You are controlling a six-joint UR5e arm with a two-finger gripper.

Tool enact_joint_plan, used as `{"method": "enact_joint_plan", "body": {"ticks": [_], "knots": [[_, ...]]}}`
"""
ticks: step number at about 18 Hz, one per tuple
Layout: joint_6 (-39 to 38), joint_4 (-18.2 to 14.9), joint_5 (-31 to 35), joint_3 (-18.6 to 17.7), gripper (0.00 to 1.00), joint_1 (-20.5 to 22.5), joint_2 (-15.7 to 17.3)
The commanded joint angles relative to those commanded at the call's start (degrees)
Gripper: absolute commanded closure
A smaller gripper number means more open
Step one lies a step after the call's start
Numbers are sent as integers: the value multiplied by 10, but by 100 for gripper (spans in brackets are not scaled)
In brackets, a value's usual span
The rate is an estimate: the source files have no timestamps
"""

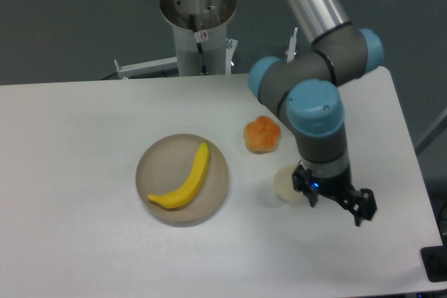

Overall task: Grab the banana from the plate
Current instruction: 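Move the gripper from beside the pear toward the plate, then lower the open gripper over the yellow banana on the plate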

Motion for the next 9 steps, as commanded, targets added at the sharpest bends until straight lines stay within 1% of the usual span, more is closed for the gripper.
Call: {"method": "enact_joint_plan", "body": {"ticks": [2, 3, 4, 6, 7, 8, 9], "knots": [[-25, -70, -2, -8, 0, -10, 11], [-40, -94, -5, -10, 0, -14, 17], [-58, -110, -17, -12, 0, -19, 24], [-97, -118, -72, -18, 0, -30, 29], [-125, -119, -126, -21, 0, -31, 34], [-137, -118, -150, -29, 0, -32, 35], [-139, -114, -161, -39, 0, -33, 37]]}}
